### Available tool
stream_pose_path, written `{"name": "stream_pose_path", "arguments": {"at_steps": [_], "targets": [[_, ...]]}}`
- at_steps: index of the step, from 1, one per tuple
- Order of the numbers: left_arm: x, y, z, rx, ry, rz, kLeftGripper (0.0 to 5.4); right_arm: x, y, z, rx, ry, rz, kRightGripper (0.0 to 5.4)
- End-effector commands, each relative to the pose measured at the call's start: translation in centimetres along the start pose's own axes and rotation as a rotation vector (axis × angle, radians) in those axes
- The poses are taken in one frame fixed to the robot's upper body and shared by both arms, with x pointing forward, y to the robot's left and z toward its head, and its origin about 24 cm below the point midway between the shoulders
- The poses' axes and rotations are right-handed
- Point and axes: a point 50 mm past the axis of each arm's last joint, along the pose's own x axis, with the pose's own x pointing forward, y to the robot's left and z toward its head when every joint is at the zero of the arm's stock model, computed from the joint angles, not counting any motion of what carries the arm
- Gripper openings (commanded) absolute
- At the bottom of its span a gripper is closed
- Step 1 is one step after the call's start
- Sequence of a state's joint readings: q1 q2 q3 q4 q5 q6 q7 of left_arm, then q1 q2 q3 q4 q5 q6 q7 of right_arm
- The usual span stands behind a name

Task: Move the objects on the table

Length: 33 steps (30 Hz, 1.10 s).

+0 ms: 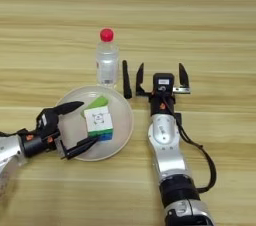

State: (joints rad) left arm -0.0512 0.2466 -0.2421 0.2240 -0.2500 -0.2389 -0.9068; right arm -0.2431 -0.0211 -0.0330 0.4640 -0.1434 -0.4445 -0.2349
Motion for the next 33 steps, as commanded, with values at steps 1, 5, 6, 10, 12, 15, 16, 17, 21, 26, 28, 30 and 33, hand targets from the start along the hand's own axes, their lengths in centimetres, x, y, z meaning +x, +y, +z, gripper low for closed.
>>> {"name": "stream_pose_path", "arguments": {"at_steps": [1,5,6,10,12,15,16,17,21,26,28,30,33], "targets": [[0.3,0.0,-0.5,0.006,0.031,-0.019,5.37,-0.1,0.1,0.3,0.001,-0.002,-0.008,5.4],[0.5,-0.2,-0.7,0.002,0.037,-0.028,5.37,-0.1,0.2,0.3,0.002,-0.002,-0.009,5.4],[0.6,-0.2,-0.7,0.002,0.038,-0.033,5.37,-0.1,0.2,0.4,0.001,-0.003,-0.01,5.4],[0.8,-0.4,-0.9,0.0,0.043,-0.043,5.37,-0.2,0.2,0.4,0.001,-0.004,-0.01,5.4],[0.9,-0.4,-1.0,0.0,0.046,-0.048,5.37,-0.2,0.3,0.4,0.001,-0.004,-0.01,5.4],[1.3,-0.5,-1.1,-0.001,0.05,-0.063,5.37,-0.2,0.3,0.5,0.001,-0.004,-0.01,5.4],[1.4,-0.5,-1.1,0.0,0.052,-0.068,5.37,-0.2,0.3,0.5,0.001,-0.004,-0.011,5.4],[1.5,-0.5,-1.1,0.001,0.053,-0.071,5.37,-0.2,0.3,0.5,0.001,-0.004,-0.011,5.4],[1.9,-0.4,-1.2,0.002,0.055,-0.085,5.37,-0.2,0.3,0.5,0.001,-0.004,-0.012,5.4],[2.1,-0.2,-1.3,0.003,0.059,-0.077,5.37,-0.3,0.3,0.6,0.001,-0.004,-0.013,5.4],[2.1,-0.1,-1.3,0.006,0.058,-0.076,5.37,-0.3,0.3,0.6,0.0,-0.003,-0.012,5.4],[2.1,-0.1,-1.3,0.009,0.056,-0.076,5.37,-0.3,0.4,0.5,0.0,-0.002,-0.012,5.4],[2.2,0.0,-1.2,0.013,0.053,-0.076,5.37,-0.3,0.4,0.5,-0.001,-0.001,-0.01,5.4]]}}
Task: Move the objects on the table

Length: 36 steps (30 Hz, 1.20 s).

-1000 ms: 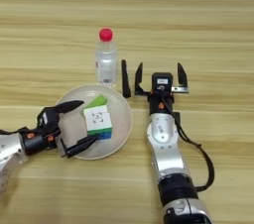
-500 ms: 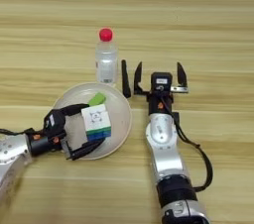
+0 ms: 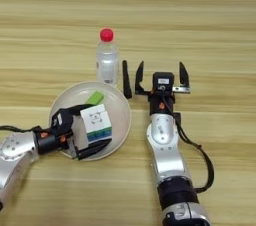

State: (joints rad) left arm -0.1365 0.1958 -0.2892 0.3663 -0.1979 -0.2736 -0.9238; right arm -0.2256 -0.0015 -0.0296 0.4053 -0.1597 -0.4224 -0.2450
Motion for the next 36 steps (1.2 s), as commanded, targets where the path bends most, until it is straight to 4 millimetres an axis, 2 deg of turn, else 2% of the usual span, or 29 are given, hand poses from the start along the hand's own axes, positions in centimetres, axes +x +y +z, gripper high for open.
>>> {"name": "stream_pose_path", "arguments": {"at_steps": [1,3,14,22,27,32,36], "targets": [[0.0,0.1,-0.1,0.014,0.015,-0.004,5.37,-0.1,0.1,-0.2,-0.007,0.018,0.0,5.4],[0.0,0.2,0.0,0.014,0.008,0.0,5.37,-0.1,0.1,-0.2,-0.008,0.018,0.0,5.4],[0.0,0.5,0.3,0.008,-0.01,0.028,4.05,-0.2,0.2,-0.2,-0.009,0.016,-0.002,5.4],[-0.1,0.6,0.4,0.009,-0.018,0.032,3.3,-0.2,0.2,-0.2,-0.01,0.016,-0.002,5.4],[-0.1,1.1,0.9,0.012,-0.047,0.065,3.28,-0.2,0.2,-0.2,-0.011,0.016,-0.002,5.4],[-0.5,2.9,3.0,0.039,-0.145,0.183,3.28,-0.2,0.2,-0.2,-0.012,0.017,-0.002,5.4],[-1.7,4.8,5.2,0.07,-0.234,0.32,3.28,-0.2,0.2,-0.3,-0.014,0.018,-0.001,5.4]]}}
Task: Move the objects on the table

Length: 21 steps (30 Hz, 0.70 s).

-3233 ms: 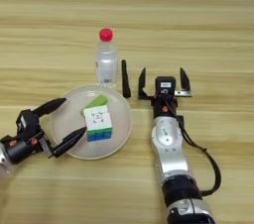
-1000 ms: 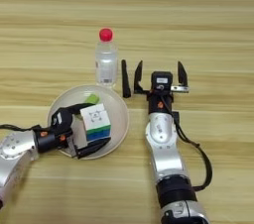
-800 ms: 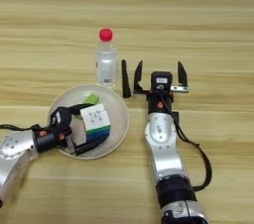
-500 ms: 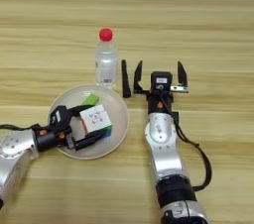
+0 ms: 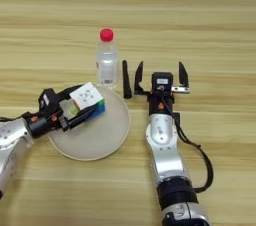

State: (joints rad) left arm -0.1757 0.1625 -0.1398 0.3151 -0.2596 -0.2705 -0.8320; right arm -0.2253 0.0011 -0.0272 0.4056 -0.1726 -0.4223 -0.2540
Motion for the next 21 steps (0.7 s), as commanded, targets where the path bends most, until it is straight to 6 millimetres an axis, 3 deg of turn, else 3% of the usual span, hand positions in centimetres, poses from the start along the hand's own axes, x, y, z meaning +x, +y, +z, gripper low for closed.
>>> {"name": "stream_pose_path", "arguments": {"at_steps": [1,6,13,21], "targets": [[-0.2,2.3,2.8,0.051,-0.099,0.128,3.28,-0.1,0.1,-0.3,-0.005,0.02,0.0,5.4],[-2.9,5.0,4.1,0.09,-0.106,0.335,3.28,0.0,0.2,-0.3,-0.005,0.021,0.001,5.4],[-5.6,8.5,2.4,0.106,0.046,0.658,3.28,0.0,0.2,-0.4,-0.007,0.021,0.002,5.4],[-4.7,7.2,-1.4,0.048,0.18,0.63,3.28,-0.1,0.2,-0.3,-0.007,0.019,0.003,5.4]]}}
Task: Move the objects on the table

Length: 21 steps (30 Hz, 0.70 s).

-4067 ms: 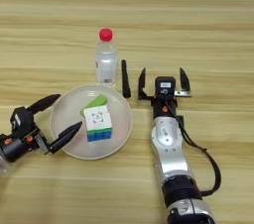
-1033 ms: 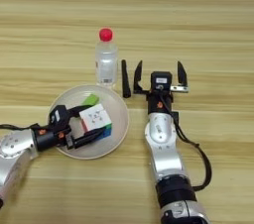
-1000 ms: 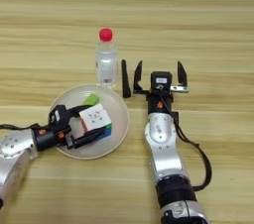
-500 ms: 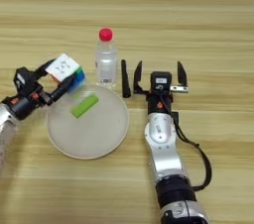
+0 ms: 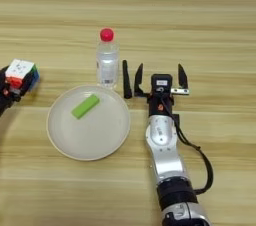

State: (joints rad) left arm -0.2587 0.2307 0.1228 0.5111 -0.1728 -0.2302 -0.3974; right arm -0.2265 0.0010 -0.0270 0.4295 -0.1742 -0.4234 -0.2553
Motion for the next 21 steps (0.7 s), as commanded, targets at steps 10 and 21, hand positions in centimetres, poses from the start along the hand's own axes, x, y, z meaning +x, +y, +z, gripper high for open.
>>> {"name": "stream_pose_path", "arguments": {"at_steps": [10,21], "targets": [[-0.4,-3.7,-2.5,0.048,0.109,-0.215,3.28,0.1,0.4,0.1,-0.002,0.001,0.001,5.4],[0.0,-3.1,-2.3,0.046,0.092,-0.156,4.18,0.1,0.4,0.1,-0.003,0.003,0.003,5.4]]}}
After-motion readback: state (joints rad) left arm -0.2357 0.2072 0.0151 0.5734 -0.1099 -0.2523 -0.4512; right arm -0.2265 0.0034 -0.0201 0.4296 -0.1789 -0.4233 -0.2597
